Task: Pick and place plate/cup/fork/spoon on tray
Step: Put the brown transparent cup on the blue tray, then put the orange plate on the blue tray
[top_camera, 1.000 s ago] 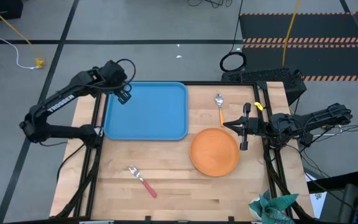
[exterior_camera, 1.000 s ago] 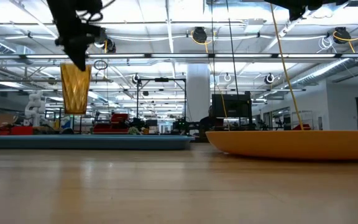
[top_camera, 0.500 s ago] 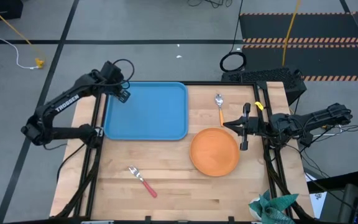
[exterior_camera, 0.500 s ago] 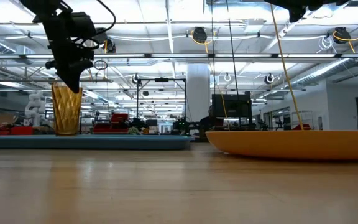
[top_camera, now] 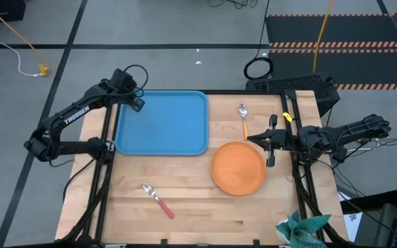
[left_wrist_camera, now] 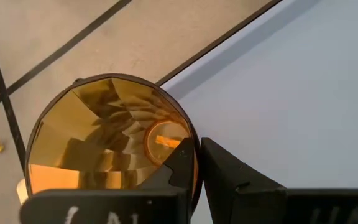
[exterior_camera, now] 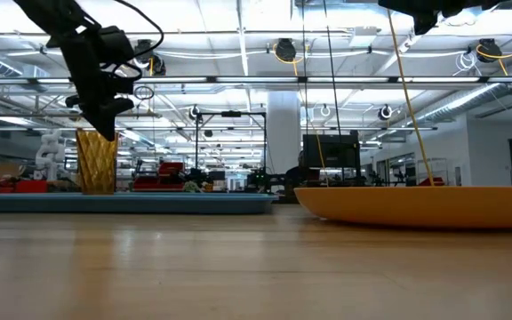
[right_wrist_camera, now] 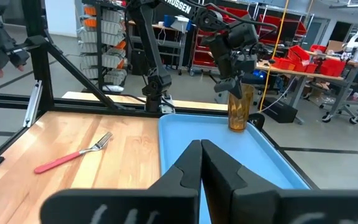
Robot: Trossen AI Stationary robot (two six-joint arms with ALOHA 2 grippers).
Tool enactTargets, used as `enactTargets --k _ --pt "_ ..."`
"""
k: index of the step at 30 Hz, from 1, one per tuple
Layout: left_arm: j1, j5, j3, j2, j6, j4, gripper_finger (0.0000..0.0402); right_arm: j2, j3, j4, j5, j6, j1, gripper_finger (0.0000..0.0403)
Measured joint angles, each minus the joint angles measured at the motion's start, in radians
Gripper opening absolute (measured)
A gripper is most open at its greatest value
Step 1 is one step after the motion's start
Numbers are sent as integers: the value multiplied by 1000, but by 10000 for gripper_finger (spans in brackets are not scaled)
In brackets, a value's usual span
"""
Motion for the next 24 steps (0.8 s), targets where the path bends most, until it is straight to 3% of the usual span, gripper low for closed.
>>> enactTargets --k 6,15,24 --pt "0 0 -1 0 9 11 26 0 0 0 0 0 0 0" --pt "0 -1 -1 0 11 41 86 0 0 0 0 -2 0 0" --pt "-1 -13 1 0 58 38 94 0 -1 0 0 -1 0 0"
